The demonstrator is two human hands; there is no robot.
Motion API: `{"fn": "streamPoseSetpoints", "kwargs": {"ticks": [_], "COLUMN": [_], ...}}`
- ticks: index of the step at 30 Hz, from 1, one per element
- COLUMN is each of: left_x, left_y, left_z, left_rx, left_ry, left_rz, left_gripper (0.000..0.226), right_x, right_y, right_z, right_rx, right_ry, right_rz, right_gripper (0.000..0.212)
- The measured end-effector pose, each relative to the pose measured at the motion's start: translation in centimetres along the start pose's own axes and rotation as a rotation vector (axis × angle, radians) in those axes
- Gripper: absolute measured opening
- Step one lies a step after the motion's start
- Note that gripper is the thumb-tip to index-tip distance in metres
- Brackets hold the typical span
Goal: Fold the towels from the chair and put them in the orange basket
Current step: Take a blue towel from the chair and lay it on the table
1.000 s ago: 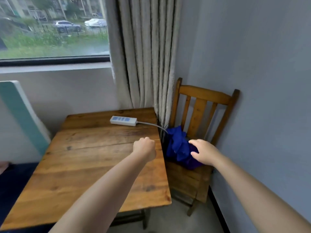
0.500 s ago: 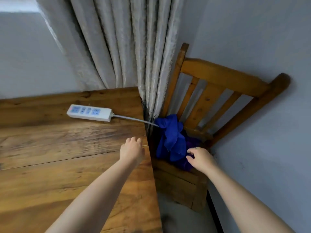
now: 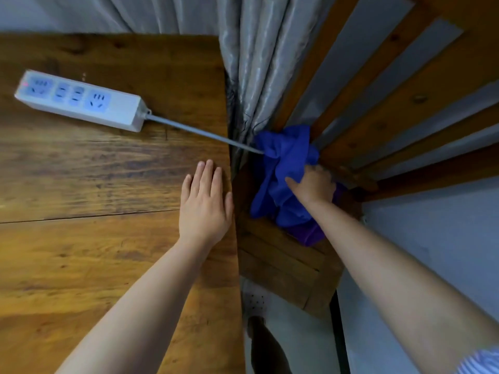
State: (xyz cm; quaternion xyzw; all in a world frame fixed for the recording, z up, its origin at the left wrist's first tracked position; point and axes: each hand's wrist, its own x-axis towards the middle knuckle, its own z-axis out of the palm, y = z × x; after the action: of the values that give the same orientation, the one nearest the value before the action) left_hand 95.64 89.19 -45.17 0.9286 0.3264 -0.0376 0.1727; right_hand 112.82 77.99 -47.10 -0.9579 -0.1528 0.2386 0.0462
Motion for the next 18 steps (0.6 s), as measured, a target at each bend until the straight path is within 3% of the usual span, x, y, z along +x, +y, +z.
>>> {"fn": "streamPoseSetpoints", "kwargs": {"ticks": [4,8,12,18], "left_x": [0.2,0.4,0.4,0.3], "left_y": [-0.1,-0.2,-0.3,0.1], "left_z": [0.5,0.7,0.7,0.4], "left_rx": [0.031,0.06,0.078,0.051], "left_ry": [0.045,0.061,0.06,0.027], "left_rz": [-0.005,-0.012,-0.009,-0.022], "left_gripper": [0.063,0.06,0.061,0.071], "right_x": [2.9,4.2,3.6,0.4], "right_y": [-0.2,0.4,0.8,3.6], "right_z": [1.3,2.5,2.5,-1.0], "right_rx": [0.155,0.206,0.185,0.142], "right_ry": [-0.058,-0.144,-0.048,0.222], "right_rz": [0.24,0.373,0.302,0.055], "right_gripper": [0.069,0.045,0.029,0.022]}}
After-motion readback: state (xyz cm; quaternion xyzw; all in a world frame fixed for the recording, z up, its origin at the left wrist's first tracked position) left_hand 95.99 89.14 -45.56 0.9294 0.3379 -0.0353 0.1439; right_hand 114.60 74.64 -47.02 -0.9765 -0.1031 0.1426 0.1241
